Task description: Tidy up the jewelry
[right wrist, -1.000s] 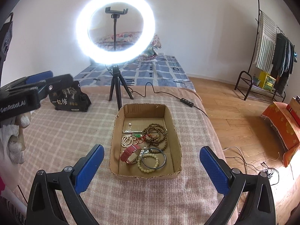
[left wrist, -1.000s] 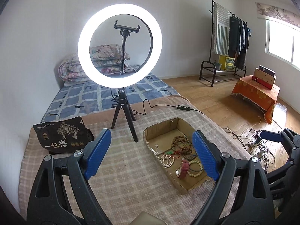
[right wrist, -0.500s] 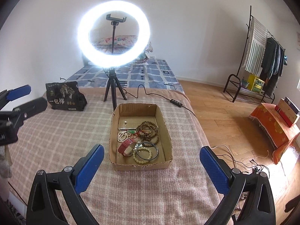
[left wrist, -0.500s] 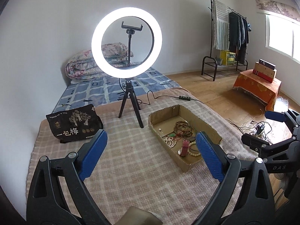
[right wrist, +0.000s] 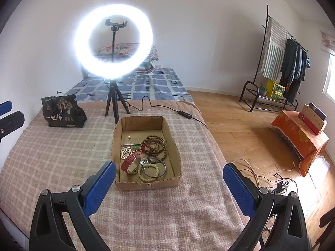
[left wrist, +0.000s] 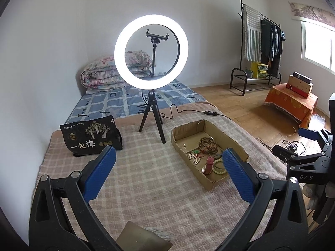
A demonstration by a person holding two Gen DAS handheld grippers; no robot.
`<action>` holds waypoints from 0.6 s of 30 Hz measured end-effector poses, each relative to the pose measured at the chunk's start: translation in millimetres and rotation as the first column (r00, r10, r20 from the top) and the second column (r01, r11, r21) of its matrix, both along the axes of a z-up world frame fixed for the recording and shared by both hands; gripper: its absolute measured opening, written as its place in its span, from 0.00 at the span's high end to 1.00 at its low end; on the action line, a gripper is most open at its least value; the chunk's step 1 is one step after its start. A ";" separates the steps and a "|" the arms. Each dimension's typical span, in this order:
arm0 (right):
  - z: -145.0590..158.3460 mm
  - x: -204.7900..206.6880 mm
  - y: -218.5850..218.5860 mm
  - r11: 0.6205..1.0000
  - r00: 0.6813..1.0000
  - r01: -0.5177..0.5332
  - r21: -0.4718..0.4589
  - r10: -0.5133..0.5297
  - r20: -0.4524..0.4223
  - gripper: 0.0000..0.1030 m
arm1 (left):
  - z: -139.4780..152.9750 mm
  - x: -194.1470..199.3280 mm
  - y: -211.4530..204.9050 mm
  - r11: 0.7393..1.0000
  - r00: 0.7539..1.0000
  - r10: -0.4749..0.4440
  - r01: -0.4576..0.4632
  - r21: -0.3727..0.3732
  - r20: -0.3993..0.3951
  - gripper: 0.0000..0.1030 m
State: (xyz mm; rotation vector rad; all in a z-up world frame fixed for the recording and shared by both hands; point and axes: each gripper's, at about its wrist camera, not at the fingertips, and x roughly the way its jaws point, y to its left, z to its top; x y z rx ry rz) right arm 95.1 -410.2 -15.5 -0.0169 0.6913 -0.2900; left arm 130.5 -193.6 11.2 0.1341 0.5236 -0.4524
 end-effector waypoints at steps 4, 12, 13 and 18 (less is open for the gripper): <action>2.7 -1.6 -4.1 1.000 1.000 0.016 0.016 -0.016 0.019 0.00 | 2.5 -5.7 -1.3 1.000 1.000 -0.002 0.002 0.008 0.029 0.00; 2.4 -1.3 -4.8 1.000 1.000 0.017 0.020 -0.018 0.017 0.00 | 3.3 -13.8 -6.7 0.999 0.999 -0.017 0.016 0.028 0.052 0.00; 1.8 -1.7 -4.7 1.000 1.000 0.017 0.019 -0.017 0.016 0.00 | 3.8 -14.8 -7.1 0.999 0.998 -0.019 0.018 0.027 0.055 0.00; 1.1 -1.4 -4.2 1.000 1.000 0.013 0.019 -0.013 0.013 0.00 | 4.9 -18.2 -9.0 0.999 0.998 -0.026 0.024 0.024 0.063 0.00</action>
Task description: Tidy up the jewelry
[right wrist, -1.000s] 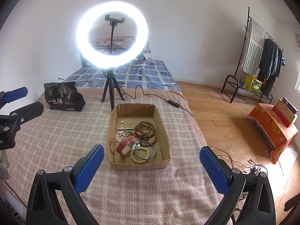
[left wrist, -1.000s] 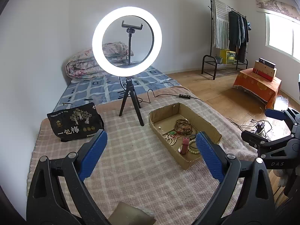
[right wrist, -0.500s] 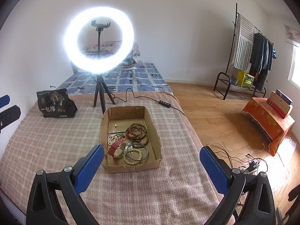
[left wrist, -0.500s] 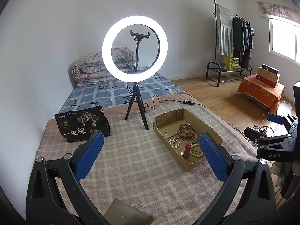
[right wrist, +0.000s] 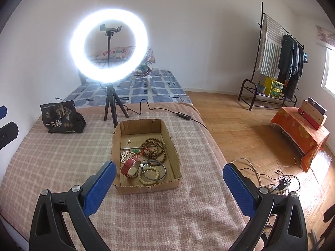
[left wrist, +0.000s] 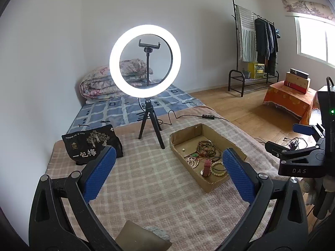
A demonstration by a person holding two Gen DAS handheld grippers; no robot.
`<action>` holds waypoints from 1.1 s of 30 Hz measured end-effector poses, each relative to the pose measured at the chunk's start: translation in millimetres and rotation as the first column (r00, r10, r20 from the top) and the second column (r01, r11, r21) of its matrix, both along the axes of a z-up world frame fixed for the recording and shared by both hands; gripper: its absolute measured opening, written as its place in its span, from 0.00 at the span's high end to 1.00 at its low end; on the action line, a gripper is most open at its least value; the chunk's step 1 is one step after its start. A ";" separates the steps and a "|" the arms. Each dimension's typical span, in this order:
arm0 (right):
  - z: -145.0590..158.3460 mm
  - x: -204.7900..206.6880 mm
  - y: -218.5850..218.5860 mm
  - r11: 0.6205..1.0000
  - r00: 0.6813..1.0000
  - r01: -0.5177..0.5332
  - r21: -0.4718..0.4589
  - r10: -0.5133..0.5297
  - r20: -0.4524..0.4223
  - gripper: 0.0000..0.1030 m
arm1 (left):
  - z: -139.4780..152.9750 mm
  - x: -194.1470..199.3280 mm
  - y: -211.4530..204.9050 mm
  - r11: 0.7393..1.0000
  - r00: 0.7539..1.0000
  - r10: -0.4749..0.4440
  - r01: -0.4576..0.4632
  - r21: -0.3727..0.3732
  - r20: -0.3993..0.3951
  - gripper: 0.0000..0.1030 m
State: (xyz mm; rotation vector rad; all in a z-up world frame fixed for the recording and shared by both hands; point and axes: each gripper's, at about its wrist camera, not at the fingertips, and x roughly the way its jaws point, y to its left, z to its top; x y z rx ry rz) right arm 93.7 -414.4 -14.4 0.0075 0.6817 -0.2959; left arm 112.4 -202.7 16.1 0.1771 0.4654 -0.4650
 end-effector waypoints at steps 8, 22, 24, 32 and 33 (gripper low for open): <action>0.4 0.7 -0.4 1.000 1.000 0.000 0.004 0.000 -0.002 0.00 | 3.2 -6.3 -2.9 1.000 1.000 -0.012 0.011 0.004 0.022 0.00; -0.8 2.8 0.5 1.000 1.000 -0.003 0.002 0.003 -0.006 0.00 | 8.0 -10.2 -2.7 1.000 0.999 -0.001 0.001 0.007 0.042 0.00; -1.1 3.2 1.1 1.000 1.000 -0.005 0.003 0.005 -0.008 0.00 | 7.6 -9.5 -3.3 1.000 0.999 -0.004 0.004 0.014 0.034 0.00; -4.8 7.5 5.8 1.000 1.000 -0.015 0.007 0.015 -0.023 0.00 | 6.4 -7.8 -2.6 1.000 1.000 -0.003 0.003 0.011 0.026 0.00; -5.3 7.9 6.6 1.000 1.000 -0.017 0.006 0.017 -0.025 0.00 | 6.4 -7.7 -2.5 1.000 1.000 -0.003 0.002 0.012 0.027 0.00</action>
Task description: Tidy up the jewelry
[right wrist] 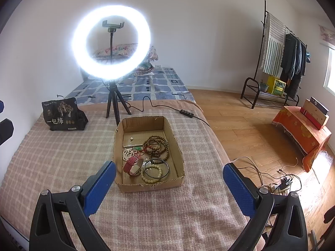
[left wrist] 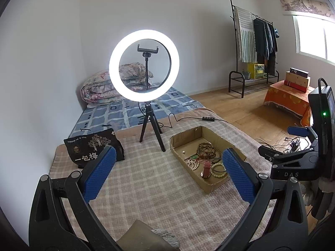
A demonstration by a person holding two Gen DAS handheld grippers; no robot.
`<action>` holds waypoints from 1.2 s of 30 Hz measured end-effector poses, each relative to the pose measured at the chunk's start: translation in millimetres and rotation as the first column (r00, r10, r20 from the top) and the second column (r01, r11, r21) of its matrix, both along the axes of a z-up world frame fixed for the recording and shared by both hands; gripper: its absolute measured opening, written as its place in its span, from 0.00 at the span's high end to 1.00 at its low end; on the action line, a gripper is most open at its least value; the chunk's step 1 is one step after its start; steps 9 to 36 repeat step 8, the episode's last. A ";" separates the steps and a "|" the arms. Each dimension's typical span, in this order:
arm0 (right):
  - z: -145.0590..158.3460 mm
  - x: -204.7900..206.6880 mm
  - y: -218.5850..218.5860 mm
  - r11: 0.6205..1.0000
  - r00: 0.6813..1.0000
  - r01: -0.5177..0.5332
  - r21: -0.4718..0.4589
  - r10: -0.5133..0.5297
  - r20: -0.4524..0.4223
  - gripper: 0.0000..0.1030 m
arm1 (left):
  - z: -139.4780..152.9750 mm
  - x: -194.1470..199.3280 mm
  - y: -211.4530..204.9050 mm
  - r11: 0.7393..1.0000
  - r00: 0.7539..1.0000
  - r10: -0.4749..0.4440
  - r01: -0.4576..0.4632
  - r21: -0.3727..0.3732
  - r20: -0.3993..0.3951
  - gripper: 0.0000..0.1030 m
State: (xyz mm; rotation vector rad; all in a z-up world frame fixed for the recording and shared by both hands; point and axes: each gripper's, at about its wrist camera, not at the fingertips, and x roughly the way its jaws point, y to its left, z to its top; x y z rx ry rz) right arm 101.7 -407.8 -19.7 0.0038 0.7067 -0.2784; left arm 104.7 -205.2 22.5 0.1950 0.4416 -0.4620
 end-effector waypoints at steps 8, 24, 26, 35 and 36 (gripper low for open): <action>-0.5 0.8 0.5 1.000 1.000 -0.004 0.001 0.004 -0.004 0.00 | 0.0 4.0 2.2 1.000 1.000 0.015 -0.015 -0.006 0.010 0.00; -0.5 0.8 0.5 1.000 1.000 -0.004 0.001 0.004 -0.004 0.00 | 0.0 4.0 2.2 1.000 1.000 0.015 -0.015 -0.006 0.010 0.00; -0.5 0.8 0.5 1.000 1.000 -0.004 0.001 0.004 -0.004 0.00 | 0.0 4.0 2.2 1.000 1.000 0.015 -0.015 -0.006 0.010 0.00; -0.5 0.8 0.5 1.000 1.000 -0.004 0.001 0.004 -0.004 0.00 | 0.0 4.0 2.2 1.000 1.000 0.015 -0.015 -0.006 0.010 0.00; -0.5 0.8 0.5 1.000 1.000 -0.004 0.001 0.004 -0.004 0.00 | 0.0 4.0 2.2 1.000 1.000 0.015 -0.015 -0.006 0.010 0.00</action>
